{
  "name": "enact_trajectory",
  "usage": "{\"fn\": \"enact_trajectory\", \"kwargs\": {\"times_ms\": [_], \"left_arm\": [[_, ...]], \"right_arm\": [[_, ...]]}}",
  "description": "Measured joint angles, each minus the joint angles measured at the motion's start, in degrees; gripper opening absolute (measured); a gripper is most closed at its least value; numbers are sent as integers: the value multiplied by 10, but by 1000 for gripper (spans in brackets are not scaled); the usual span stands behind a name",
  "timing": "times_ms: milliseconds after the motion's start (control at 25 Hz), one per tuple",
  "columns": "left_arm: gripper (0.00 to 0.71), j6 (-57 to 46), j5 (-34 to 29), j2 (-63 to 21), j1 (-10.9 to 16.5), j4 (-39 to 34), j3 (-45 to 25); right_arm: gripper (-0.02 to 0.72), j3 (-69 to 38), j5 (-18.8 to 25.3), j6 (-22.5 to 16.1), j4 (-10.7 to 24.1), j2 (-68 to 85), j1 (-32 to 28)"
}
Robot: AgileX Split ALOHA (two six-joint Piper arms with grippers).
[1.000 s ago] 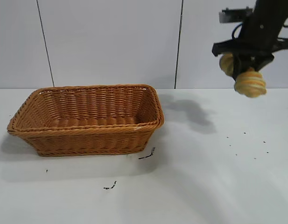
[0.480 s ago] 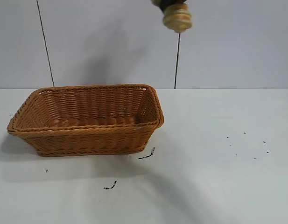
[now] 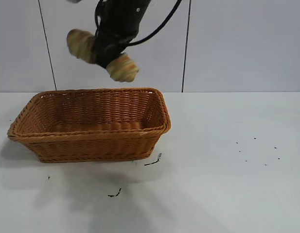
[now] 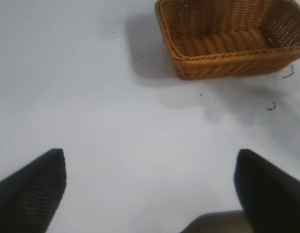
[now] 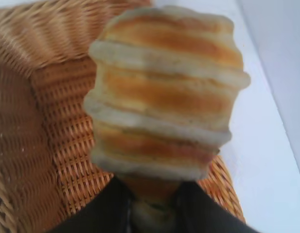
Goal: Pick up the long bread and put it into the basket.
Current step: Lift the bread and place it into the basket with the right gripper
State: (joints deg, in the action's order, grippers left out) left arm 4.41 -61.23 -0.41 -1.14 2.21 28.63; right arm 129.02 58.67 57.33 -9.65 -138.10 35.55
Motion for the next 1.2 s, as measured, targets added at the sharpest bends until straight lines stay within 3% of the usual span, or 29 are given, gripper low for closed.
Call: {"fn": "enact_trajectory", "kwargs": {"times_ms": [160,240,360,520,600,760,880,1080,1200], "left_arm": [[692,0,0,0,0,0,0],[692,0,0,0,0,0,0],[692,0,0,0,0,0,0],[692,0,0,0,0,0,0],[692,0,0,0,0,0,0],[692,0,0,0,0,0,0],[692,0,0,0,0,0,0],[692,0,0,0,0,0,0],[692,0,0,0,0,0,0]], "right_arm": [[113,0,-6,1,-11,-9,0],[148,0,-14,1,-16,-11,0],[295,0,-20,0,-20,-19,0],[603,0,-23,-29,-20,-27,0],[662,0,-25,-40,-20,-28,0],[689,1,-25,-70,-21,-27,0],[689,1,-23,-143,-22,-16,0],[690,2,-23,-374,-4,27,-2],[690,2,-25,-445,8,47,-15]]}}
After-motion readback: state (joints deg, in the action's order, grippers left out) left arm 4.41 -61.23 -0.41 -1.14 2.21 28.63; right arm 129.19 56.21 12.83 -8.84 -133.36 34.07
